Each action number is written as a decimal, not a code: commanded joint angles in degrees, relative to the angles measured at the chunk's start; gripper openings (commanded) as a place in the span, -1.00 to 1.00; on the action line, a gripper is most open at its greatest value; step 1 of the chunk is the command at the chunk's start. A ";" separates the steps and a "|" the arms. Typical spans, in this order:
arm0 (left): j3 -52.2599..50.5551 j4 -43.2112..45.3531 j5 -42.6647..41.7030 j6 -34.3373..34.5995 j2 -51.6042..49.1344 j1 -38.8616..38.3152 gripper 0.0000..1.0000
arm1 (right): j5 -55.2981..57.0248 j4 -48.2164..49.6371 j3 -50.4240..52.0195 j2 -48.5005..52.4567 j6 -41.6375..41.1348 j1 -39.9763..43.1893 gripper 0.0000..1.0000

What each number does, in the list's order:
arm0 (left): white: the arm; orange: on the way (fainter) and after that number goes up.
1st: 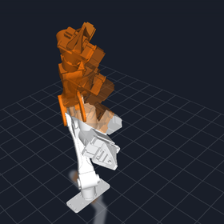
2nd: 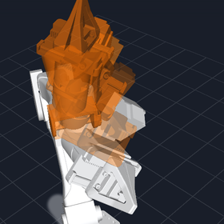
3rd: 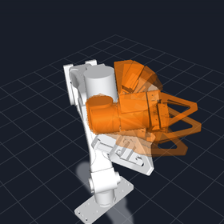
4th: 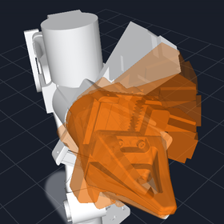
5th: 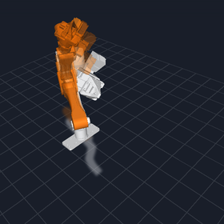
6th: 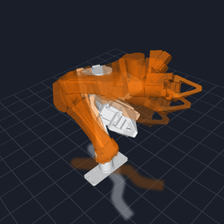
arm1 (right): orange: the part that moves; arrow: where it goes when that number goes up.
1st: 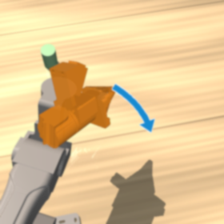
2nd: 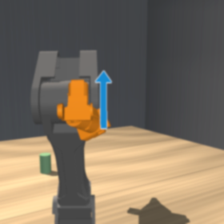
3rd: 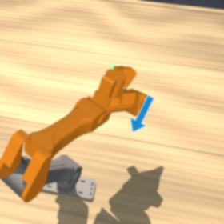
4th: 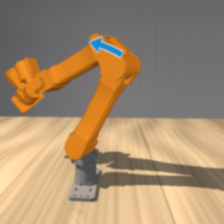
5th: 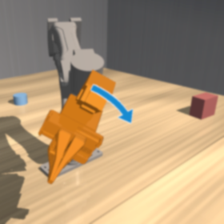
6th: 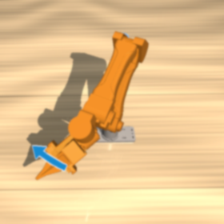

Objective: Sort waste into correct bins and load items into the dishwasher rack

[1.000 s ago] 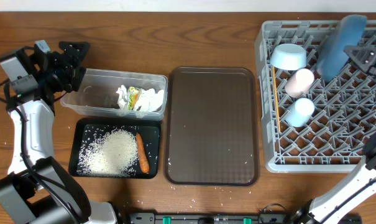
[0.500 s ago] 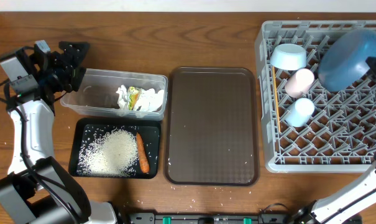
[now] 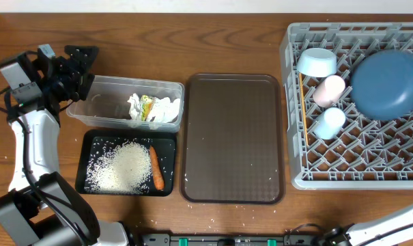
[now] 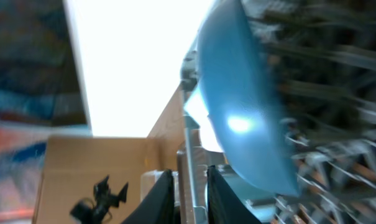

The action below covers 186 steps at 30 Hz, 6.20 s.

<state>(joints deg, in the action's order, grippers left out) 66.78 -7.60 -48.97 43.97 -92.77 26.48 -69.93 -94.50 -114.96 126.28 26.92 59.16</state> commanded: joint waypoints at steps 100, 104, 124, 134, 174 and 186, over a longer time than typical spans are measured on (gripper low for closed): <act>-0.07 -0.02 -0.50 0.50 1.27 0.13 0.90 | 61.99 29.55 5.84 -62.93 -21.75 -78.58 0.98; -0.07 -0.02 -0.50 0.50 1.27 0.13 0.91 | 61.96 40.85 23.41 -74.95 -21.77 -78.53 0.99; -0.07 -0.02 -0.50 0.50 1.27 0.13 0.91 | 61.96 84.21 93.13 -120.87 -26.29 -68.65 0.99; -0.07 -0.02 -0.50 0.50 1.27 0.13 0.90 | 61.99 96.61 107.27 -125.20 -31.15 -66.88 0.98; -0.07 -0.02 -0.50 0.50 1.27 0.13 0.90 | 64.15 90.77 114.66 -126.01 -30.47 -56.76 0.98; -0.07 -0.02 -0.50 0.50 1.27 0.13 0.91 | 64.13 90.79 114.66 -125.96 -30.51 -56.76 0.99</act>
<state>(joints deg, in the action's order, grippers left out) 66.78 -7.62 -49.17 44.80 -92.77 26.48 -6.37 -3.44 -0.40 0.82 -3.46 1.43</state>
